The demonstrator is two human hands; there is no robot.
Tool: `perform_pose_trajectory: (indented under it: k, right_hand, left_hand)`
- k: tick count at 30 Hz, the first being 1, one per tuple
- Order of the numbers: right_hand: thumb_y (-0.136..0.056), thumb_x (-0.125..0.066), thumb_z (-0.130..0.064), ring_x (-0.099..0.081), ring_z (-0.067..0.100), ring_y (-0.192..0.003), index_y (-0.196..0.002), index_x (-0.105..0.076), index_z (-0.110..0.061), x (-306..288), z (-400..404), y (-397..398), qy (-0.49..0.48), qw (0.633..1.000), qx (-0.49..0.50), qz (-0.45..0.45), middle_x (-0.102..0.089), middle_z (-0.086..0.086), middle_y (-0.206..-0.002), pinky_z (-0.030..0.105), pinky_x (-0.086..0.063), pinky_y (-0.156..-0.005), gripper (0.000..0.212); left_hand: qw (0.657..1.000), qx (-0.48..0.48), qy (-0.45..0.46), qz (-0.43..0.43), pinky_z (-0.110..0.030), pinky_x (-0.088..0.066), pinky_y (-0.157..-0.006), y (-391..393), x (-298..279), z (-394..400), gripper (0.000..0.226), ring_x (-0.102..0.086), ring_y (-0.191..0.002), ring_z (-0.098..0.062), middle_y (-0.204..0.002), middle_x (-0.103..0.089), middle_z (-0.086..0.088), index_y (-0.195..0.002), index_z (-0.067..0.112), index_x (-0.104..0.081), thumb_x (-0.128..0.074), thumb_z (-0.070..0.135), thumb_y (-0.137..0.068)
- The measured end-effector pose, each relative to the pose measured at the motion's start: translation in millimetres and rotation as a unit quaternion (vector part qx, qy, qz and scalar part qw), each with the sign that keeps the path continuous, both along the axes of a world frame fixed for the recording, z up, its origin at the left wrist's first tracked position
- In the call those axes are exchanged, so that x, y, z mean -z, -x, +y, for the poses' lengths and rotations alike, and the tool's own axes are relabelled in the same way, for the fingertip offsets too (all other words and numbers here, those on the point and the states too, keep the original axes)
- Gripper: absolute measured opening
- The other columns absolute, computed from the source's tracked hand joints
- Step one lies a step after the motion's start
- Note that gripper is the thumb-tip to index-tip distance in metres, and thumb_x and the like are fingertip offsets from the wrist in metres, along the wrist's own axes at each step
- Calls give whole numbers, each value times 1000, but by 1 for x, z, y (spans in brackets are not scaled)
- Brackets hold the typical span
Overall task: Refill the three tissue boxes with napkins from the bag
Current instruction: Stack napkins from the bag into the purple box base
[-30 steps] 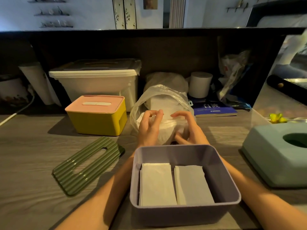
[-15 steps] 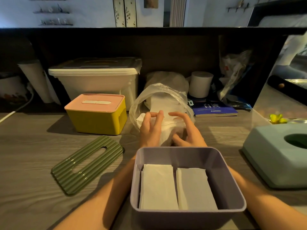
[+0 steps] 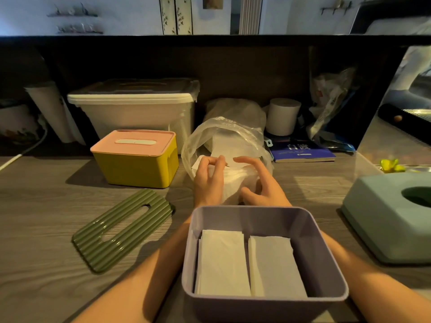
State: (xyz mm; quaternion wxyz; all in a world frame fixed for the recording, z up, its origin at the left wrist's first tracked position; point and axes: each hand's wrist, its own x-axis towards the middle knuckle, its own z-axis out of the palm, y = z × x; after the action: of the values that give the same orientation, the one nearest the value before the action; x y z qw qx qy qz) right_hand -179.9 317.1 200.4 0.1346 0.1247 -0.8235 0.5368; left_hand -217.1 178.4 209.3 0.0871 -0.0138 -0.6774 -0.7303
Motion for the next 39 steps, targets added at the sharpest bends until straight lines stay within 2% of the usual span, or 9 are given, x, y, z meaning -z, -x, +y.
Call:
perform_pose_trajectory:
  k: [4,11,14,18,23,26,32,35,39]
  right_hand:
    - [-89,-63,-2,-59,2,-78,-141,-48,-30,-3,0,-4,43,997,-40,40,-55,-1,-123,19,-52,-80,61]
    - [-90,-67,-11,-53,-1,-99,-143,-49,-38,1,9,1,-109,994,-13,25,-45,-4,-133,7,-45,-84,62]
    - [-91,-67,-10,-56,-1,-81,-143,-49,-36,4,9,1,-106,994,-14,22,-51,-8,-121,13,-48,-78,61]
    - [-95,-63,-2,-57,-3,-75,-141,-49,-32,1,11,1,-58,998,-16,19,-57,-15,-115,14,-49,-74,56]
    - [-95,-65,0,-55,12,-130,-141,-53,-31,-5,19,3,-8,999,-23,42,-54,-13,-140,38,-52,-105,57]
    - [-93,-67,-1,-51,1,-128,-145,-47,-31,-5,19,2,-56,997,-23,38,-51,-15,-142,35,-48,-110,63]
    - [-92,-67,-4,-43,10,-136,-152,-37,-34,-2,13,2,-89,996,-18,8,-43,-3,-153,30,-38,-112,73]
    - [-96,-66,-8,-62,8,-106,-149,-42,-35,-5,15,3,-68,997,-14,22,-59,-2,-130,26,-54,-93,64]
    - [-94,-73,-19,-61,7,-121,-141,-50,-33,-21,21,7,-3,999,-6,40,-63,-6,-128,32,-54,-102,54]
  left_hand:
    - [998,9,21,50,-53,-56,-88,3,4,0,10,-64,-96,-23,-92,-66,9,-91,33,-59,-61,42,-93]
    - [998,-29,41,29,-33,-51,-80,9,9,-6,16,-59,-95,-15,-98,-62,8,-95,30,-56,-60,14,-97]
    - [998,20,59,11,-26,-46,-74,8,5,-11,2,-59,-97,-16,-101,-62,4,-102,21,-56,-57,20,-101]
    - [987,111,119,9,-11,-46,-68,2,-4,-17,35,-57,-94,-2,-104,-60,10,-116,20,-55,-68,42,-93]
    - [936,152,298,108,-9,-48,-72,10,-10,-40,47,-58,-102,-5,-111,-59,7,-120,25,-57,-84,27,-81]
    - [932,160,295,135,-4,-48,-71,13,-10,-47,45,-57,-99,1,-110,-61,10,-115,28,-58,-86,27,-79]
    - [924,173,318,119,-9,-48,-72,15,-7,-46,47,-57,-99,2,-108,-58,16,-115,31,-57,-86,30,-78]
    - [928,168,311,121,-8,-50,-70,16,-9,-47,34,-60,-90,6,-100,-63,14,-104,26,-62,-85,29,-79]
    - [939,211,266,56,-34,-57,-78,18,-17,-50,36,-65,-94,-20,-101,-67,-5,-100,16,-61,-86,31,-78]
